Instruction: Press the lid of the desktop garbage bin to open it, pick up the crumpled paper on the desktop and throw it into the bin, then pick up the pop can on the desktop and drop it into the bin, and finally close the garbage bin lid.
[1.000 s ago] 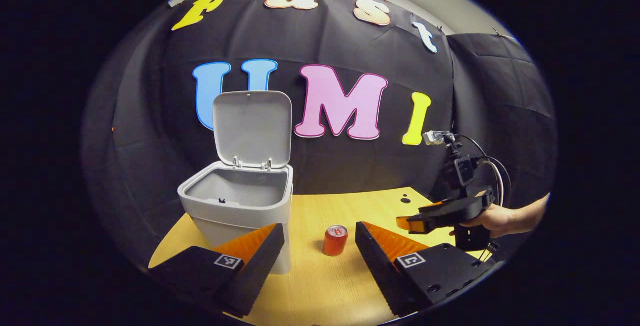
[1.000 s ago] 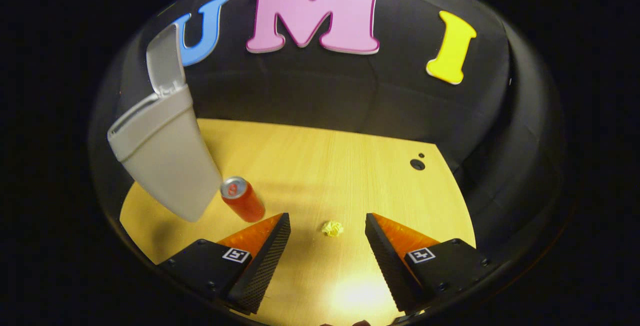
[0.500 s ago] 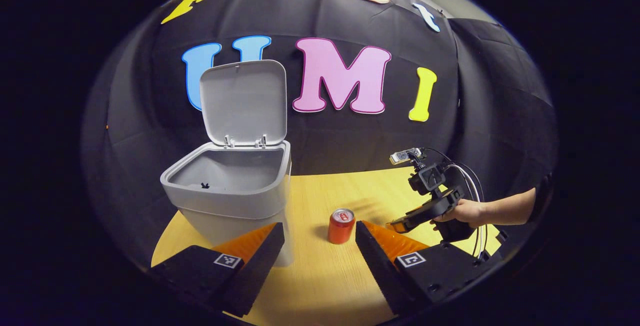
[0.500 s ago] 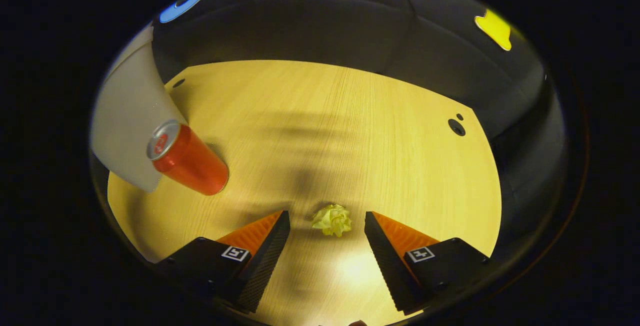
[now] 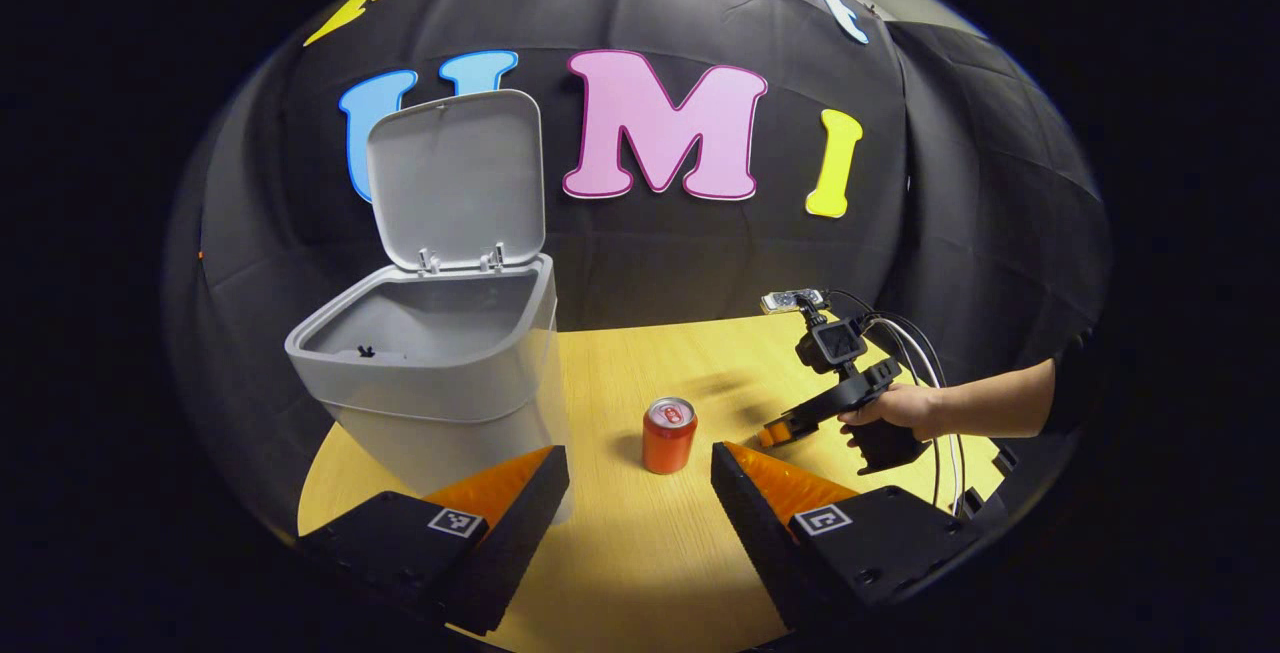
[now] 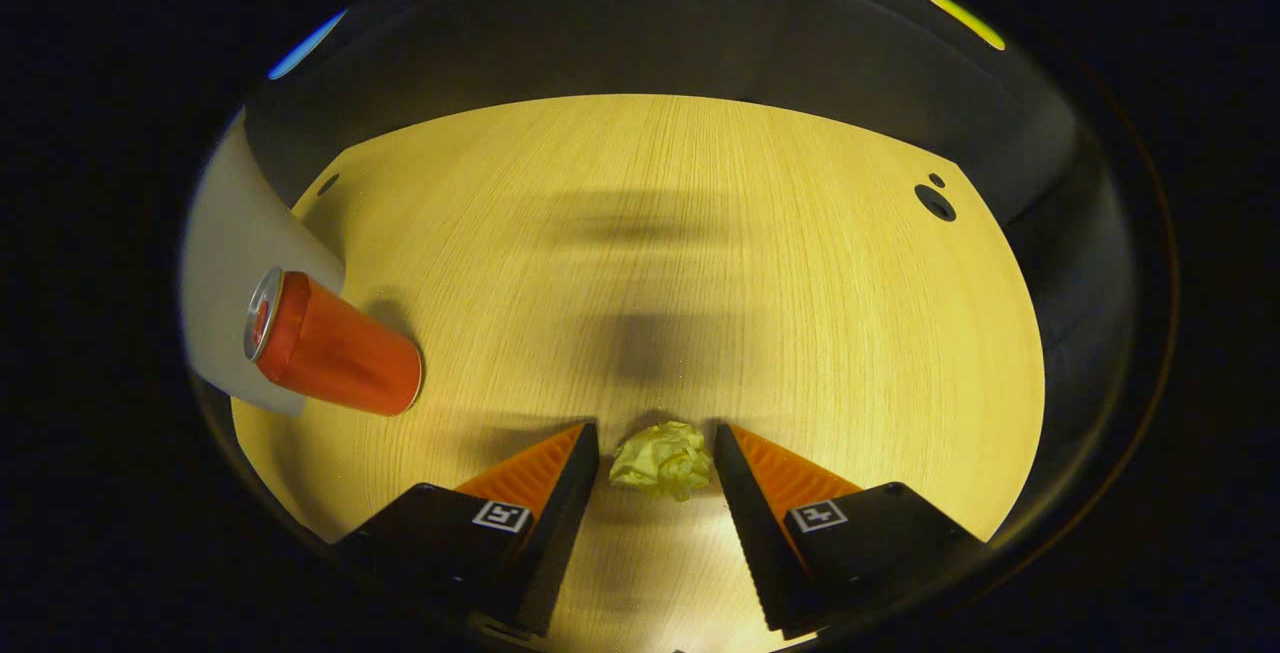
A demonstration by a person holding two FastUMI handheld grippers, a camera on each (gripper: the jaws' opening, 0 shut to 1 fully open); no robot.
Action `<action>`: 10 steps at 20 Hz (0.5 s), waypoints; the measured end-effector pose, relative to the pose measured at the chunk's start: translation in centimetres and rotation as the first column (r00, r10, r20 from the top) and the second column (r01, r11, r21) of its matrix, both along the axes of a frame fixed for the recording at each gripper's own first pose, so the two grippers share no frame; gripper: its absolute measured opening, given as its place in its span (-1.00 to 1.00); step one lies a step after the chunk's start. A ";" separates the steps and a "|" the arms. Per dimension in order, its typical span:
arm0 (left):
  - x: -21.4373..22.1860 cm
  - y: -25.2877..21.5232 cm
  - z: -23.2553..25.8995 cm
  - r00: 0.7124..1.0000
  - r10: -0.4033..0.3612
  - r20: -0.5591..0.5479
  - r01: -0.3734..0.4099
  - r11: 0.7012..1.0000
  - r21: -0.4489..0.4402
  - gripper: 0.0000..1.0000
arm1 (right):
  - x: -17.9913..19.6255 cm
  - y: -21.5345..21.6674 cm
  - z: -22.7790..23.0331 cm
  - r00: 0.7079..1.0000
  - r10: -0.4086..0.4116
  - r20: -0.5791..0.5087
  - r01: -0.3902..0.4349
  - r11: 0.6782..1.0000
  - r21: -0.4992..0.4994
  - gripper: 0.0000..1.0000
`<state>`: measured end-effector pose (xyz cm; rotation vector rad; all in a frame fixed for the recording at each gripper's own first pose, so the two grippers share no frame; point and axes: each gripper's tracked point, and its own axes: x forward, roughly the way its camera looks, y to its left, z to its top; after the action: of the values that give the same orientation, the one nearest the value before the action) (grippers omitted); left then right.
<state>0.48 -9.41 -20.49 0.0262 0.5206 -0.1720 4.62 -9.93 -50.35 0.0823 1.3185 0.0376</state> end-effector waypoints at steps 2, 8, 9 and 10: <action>0.0 -0.4 0.0 1.000 -0.010 -0.002 0.010 1.000 -0.006 0.94 | -0.2 -0.4 -0.3 1.000 0.011 -0.007 -0.011 1.000 0.004 0.38; -0.1 -1.0 0.6 0.999 -0.031 0.019 0.031 1.000 -0.005 0.94 | -0.4 -0.4 0.6 1.000 0.025 -0.014 -0.025 0.999 0.025 -0.14; -0.1 -1.1 0.8 0.999 -0.032 0.024 0.032 0.999 -0.011 0.94 | 0.3 -0.1 1.4 0.999 0.027 0.019 -0.027 0.999 0.027 -0.14; -0.2 -1.1 0.9 0.999 -0.033 0.029 0.033 0.999 -0.012 0.94 | 1.0 0.3 2.1 0.998 0.031 0.047 -0.032 0.999 0.033 -0.15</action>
<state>0.26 -10.48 -19.56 0.0253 0.4910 -0.2067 5.64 -9.61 -48.22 0.0893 1.2733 0.0884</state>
